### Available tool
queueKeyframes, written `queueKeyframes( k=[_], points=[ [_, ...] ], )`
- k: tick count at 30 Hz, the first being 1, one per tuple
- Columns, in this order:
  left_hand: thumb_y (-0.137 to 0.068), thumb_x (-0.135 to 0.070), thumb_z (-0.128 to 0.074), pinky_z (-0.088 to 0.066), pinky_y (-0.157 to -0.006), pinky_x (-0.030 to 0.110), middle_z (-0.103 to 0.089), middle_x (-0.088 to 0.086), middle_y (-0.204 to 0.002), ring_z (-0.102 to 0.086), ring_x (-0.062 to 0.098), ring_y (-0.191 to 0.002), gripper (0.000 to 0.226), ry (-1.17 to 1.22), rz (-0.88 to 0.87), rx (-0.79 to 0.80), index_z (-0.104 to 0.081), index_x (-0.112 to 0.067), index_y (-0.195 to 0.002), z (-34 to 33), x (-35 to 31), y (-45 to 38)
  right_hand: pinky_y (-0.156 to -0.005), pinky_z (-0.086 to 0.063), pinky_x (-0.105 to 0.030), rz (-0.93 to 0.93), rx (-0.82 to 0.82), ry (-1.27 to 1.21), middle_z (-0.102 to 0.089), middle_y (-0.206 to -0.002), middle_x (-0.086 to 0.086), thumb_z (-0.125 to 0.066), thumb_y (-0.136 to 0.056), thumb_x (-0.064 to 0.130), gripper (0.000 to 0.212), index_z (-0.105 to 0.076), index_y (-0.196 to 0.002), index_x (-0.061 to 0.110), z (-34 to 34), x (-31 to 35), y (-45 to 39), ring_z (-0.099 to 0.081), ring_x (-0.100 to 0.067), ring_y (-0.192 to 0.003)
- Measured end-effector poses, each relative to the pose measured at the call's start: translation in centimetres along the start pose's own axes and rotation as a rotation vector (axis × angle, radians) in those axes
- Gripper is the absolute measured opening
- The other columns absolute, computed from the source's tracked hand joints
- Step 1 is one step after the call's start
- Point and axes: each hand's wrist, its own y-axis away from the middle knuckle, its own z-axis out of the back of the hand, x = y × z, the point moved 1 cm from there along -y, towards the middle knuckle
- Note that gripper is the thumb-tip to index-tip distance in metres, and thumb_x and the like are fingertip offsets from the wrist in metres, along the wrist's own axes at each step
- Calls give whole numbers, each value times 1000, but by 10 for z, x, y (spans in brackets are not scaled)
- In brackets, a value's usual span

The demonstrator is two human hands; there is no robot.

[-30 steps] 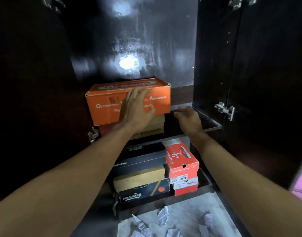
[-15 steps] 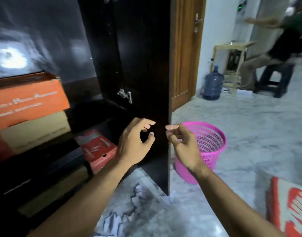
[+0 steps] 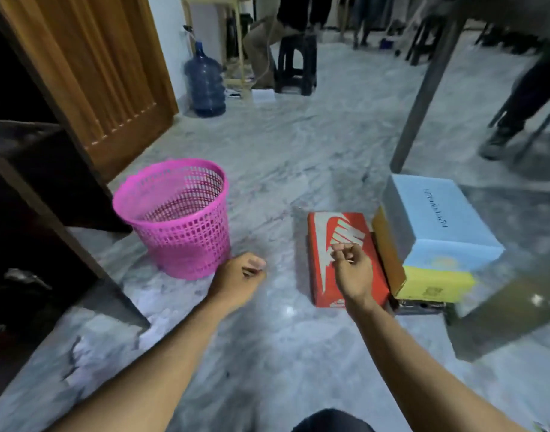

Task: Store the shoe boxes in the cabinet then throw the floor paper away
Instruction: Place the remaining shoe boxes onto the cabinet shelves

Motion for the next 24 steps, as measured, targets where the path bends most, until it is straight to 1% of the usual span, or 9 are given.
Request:
queueKeyframes(
  k=[3, 6, 8, 10, 12, 14, 17, 21, 24],
  points=[
    [-77, -30, -79, -62, -79, 36, -77, -2, -88, -76, 23, -83, 8, 118, 211, 133, -74, -30, -83, -68, 30, -17, -77, -42, -34, -224, -183, 47, -65, -84, -10, -57, -84, 39, 31, -64, -91, 9, 36, -57, -12, -59, -31, -82],
    [-86, -33, -77, -51, -59, 24, -76, 2, -92, -75, 24, -77, 9, 201, 341, 215, -70, -28, -91, -129, 43, -29, -88, -45, -36, -369, -269, 103, -73, -107, -16, -67, -90, 31, 31, -68, -109, 6, 60, -119, -28, -65, -36, -102],
    [-89, -37, -74, -53, -67, 26, -76, 3, -101, -76, 21, -78, 16, 252, 402, 247, -68, -27, -100, -164, 45, -43, -81, -48, -36, -454, -218, 67, -72, -100, -15, -69, -78, 49, 49, -66, -103, 7, 66, -162, -47, -66, -36, -95],
    [-87, -46, -72, -58, -79, 31, -73, 3, -114, -77, 20, -88, 36, 283, 420, 257, -66, -24, -116, -192, 50, -62, -78, -57, -44, -537, -220, -5, -68, -92, -10, -68, -58, 69, 73, -63, -100, 9, 66, -202, -71, -69, -36, -89],
    [-83, -58, -71, -59, -96, 40, -69, 3, -127, -73, 25, -105, 64, 268, 398, 253, -59, -22, -135, -216, 51, -80, -80, -63, -47, -570, -207, -129, -71, -103, -9, -78, -58, 72, 87, -62, -116, 9, 56, -211, -84, -72, -35, -92],
    [-86, -60, -68, -54, -105, 44, -62, -2, -133, -65, 27, -119, 74, 246, 336, 246, -46, -24, -148, -237, 49, -95, -87, -62, -48, -618, -167, -234, -69, -112, -7, -82, -67, 68, 84, -55, -123, 12, 41, -200, -88, -70, -33, -100],
    [-89, -59, -66, -51, -108, 47, -62, -5, -141, -60, 25, -130, 79, 259, 248, 221, -31, -33, -155, -261, 45, -116, -101, -56, -51, -639, -121, -250, -62, -112, -7, -76, -83, 61, 63, -50, -117, 16, 26, -203, -101, -66, -34, -110],
    [-93, -45, -70, -54, -105, 49, -65, 3, -140, -64, 30, -124, 75, 217, 265, 157, -32, -29, -155, -272, 54, -123, -100, -57, -52, -573, -230, -242, -66, -115, -7, -85, -76, 55, 54, -50, -95, 20, 19, -225, -105, -68, -35, -109],
    [-84, -43, -80, -54, -106, 43, -69, 1, -134, -67, 25, -120, 80, 248, 307, 120, -36, -28, -150, -275, 64, -104, -92, -62, -48, -542, -301, -298, -75, -109, -5, -90, -63, 54, 73, -57, -116, 15, 20, -237, -96, -76, -31, -99]
  ],
)
